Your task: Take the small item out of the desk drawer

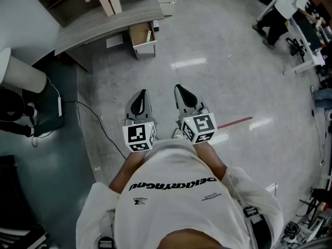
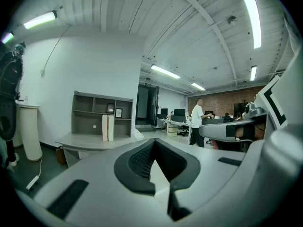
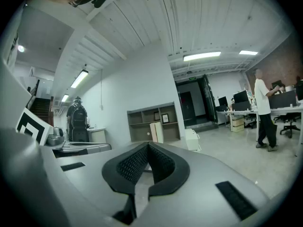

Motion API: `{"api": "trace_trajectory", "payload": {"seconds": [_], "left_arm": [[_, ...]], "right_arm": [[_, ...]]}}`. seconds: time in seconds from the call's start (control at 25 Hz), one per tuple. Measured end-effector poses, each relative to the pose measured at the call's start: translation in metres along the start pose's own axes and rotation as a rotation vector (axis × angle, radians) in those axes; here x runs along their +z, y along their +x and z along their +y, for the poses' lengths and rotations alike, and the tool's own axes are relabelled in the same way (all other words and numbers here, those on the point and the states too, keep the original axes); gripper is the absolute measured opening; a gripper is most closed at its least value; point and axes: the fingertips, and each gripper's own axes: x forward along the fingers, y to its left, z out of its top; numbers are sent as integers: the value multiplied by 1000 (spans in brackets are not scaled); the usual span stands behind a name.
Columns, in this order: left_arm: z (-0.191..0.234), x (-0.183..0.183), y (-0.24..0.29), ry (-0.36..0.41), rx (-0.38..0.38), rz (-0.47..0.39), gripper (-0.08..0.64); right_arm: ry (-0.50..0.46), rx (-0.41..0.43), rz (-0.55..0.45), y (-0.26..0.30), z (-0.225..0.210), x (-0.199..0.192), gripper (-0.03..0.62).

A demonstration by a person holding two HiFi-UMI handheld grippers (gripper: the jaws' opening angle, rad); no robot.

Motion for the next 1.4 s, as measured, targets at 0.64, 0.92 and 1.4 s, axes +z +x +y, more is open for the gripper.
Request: {"api": "trace_trajectory", "payload": {"seconds": [0.64, 0.92, 1.4], "left_arm": [[62, -12, -24, -21, -64, -5, 15], [79, -13, -23, -69, -65, -14, 15], [112, -16, 32, -28, -65, -6, 15]], "right_arm": [[9, -56, -8, 28, 61, -12, 32], [-23, -75, -7, 37, 74, -10, 32], [-3, -54, -12, 107, 60, -15, 32]]}}
